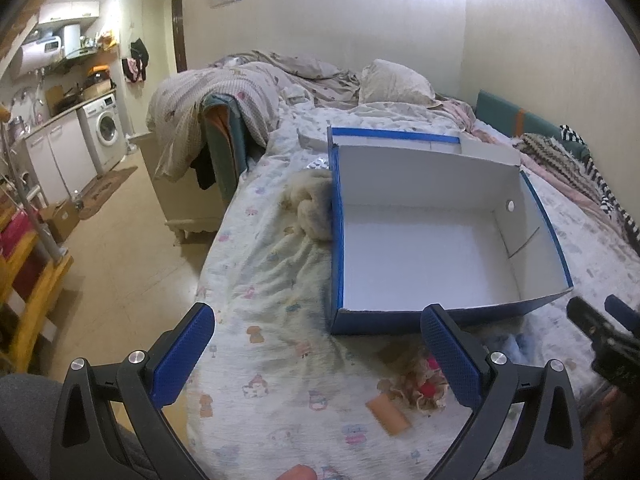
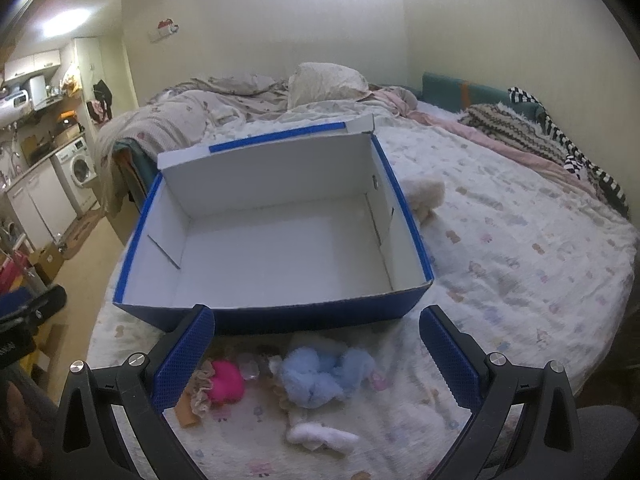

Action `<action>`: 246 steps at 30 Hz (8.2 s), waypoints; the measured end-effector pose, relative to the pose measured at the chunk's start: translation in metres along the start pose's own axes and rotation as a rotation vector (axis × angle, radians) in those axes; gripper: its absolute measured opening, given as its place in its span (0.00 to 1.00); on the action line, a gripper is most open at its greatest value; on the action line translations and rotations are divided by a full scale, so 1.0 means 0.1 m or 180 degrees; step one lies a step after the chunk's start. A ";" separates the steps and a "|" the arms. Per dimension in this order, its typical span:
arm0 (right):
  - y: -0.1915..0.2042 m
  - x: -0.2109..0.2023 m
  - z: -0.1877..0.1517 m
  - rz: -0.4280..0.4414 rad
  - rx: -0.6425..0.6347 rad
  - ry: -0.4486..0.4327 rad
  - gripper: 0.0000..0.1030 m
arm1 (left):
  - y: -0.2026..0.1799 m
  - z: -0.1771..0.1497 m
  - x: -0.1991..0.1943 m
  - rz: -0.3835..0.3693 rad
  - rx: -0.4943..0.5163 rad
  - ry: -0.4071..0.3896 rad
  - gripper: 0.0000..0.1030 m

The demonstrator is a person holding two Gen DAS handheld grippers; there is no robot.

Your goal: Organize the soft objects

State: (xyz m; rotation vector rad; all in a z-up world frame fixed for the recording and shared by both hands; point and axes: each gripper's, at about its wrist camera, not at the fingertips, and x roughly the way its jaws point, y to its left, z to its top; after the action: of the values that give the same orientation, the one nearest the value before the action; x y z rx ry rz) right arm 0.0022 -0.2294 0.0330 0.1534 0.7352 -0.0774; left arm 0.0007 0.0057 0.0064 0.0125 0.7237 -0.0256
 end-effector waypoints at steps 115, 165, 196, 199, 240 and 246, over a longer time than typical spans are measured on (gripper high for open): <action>-0.01 1.20 0.71 0.1073 0.0299 0.0865 0.28 | -0.44 0.92 1.11 -0.0873 0.0009 0.1020 0.04; 0.02 1.86 0.47 0.0761 0.0460 0.1263 0.85 | -0.61 0.55 1.77 -0.0514 0.0106 0.1247 0.39; -0.03 1.30 0.56 0.0489 0.0355 0.0584 1.00 | -0.34 0.64 1.07 -0.0215 -0.0111 0.0588 0.67; -0.02 1.22 0.56 0.0478 0.0331 0.0554 1.00 | -0.28 0.59 1.01 -0.0245 -0.0180 0.0637 0.67; -0.21 0.99 0.03 0.0289 0.0502 0.0986 1.00 | -0.72 -0.43 1.16 -0.0742 0.0281 0.1733 0.64; -0.21 1.00 0.02 0.0290 0.0501 0.0991 1.00 | -0.79 -0.50 1.19 -0.0920 0.0368 0.1848 0.09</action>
State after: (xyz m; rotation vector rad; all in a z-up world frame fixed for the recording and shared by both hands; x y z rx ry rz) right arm 0.0747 -0.2520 -0.0346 0.3542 1.0320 -0.0243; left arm 0.0542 -0.0749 -0.1102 0.0262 1.2994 -0.3516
